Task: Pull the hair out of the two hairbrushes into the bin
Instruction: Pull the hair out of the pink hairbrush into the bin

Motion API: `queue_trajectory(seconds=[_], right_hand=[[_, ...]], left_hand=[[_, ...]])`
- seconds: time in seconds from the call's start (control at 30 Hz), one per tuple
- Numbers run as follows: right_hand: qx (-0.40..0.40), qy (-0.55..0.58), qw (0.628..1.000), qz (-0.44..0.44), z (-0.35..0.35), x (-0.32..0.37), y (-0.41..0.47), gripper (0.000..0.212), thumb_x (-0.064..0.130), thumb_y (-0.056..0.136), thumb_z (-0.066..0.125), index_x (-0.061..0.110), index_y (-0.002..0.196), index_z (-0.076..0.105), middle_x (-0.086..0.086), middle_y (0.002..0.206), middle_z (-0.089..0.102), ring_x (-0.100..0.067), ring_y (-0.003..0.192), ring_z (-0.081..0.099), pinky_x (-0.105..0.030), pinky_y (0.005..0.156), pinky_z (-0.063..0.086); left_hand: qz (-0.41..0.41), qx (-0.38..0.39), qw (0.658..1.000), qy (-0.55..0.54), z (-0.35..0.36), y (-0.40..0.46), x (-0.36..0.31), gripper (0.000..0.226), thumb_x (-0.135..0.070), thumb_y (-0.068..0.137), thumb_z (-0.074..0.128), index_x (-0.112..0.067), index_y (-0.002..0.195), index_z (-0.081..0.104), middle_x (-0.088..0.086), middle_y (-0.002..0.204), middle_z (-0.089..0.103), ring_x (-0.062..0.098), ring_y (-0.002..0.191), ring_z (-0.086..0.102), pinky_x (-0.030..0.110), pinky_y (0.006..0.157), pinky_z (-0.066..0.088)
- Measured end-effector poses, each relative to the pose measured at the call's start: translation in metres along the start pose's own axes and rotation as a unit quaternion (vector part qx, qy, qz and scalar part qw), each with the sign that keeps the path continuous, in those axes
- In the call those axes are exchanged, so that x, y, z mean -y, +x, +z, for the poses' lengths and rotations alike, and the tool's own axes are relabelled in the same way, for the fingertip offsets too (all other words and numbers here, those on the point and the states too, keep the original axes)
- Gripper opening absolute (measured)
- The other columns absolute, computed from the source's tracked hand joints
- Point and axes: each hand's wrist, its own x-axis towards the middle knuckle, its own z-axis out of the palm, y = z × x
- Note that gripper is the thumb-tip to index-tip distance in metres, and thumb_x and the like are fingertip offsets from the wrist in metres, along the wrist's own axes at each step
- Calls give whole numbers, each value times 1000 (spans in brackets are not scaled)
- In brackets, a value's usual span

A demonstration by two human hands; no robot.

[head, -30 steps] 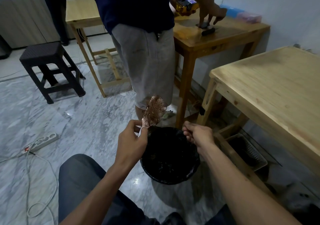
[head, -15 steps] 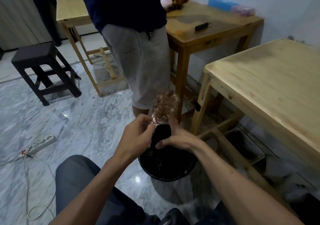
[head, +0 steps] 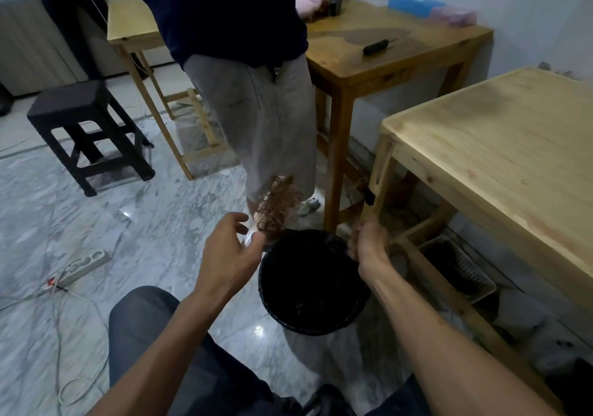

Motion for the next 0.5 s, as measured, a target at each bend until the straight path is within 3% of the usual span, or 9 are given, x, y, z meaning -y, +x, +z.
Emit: queue_trajectory(seconds=[0.1,0.17,0.27,0.37,0.43,0.5], right_hand=[[-60,38,996,49,-14,-4,14,41,36,110,28,8,110,59,-8,78,52,-16,57,42,-25,51,32],[-69,9,996,63,-22,-14,26,47,41,110,29,7,124,58,-9,84,55,-16,59,45,-26,51,35],[48,-117,992,23,-17,-21,34,34,21,108,40,2,130,59,-6,81,56,-16,67,54,-26,58,44],[177,-346,922,3,-9,-18,33,45,13,91,56,16,135,59,-7,115,62,-25,108,64,-30,86,55],[193,-444,875,-1,-4,-11,29,57,16,83,52,17,140,53,-7,129,58,-30,121,59,-35,87,52],[178,-456,872,-23,1,2,20,57,16,95,47,14,152,42,-8,144,51,-29,130,52,-33,92,45]], left_hand=[[-4,-66,998,-8,-7,4,-3,35,-29,96,56,-11,126,57,-4,108,59,16,91,59,31,76,42],[-13,-82,996,-17,-14,7,-3,32,-26,97,54,-9,124,59,-6,103,57,15,89,55,31,77,40],[-12,-65,998,-18,-15,4,-4,29,-26,97,55,-11,121,59,-5,102,59,16,89,58,31,76,40],[-4,-23,1000,-13,-7,-3,-5,28,-28,97,56,-15,122,58,-6,100,60,14,86,61,27,68,41],[5,9,1000,-8,-2,-7,-5,24,-28,97,56,-18,118,58,-8,97,60,6,80,60,20,62,42],[15,36,999,0,3,-10,-6,18,-28,97,55,-21,113,57,-8,97,61,1,78,59,16,60,41]])
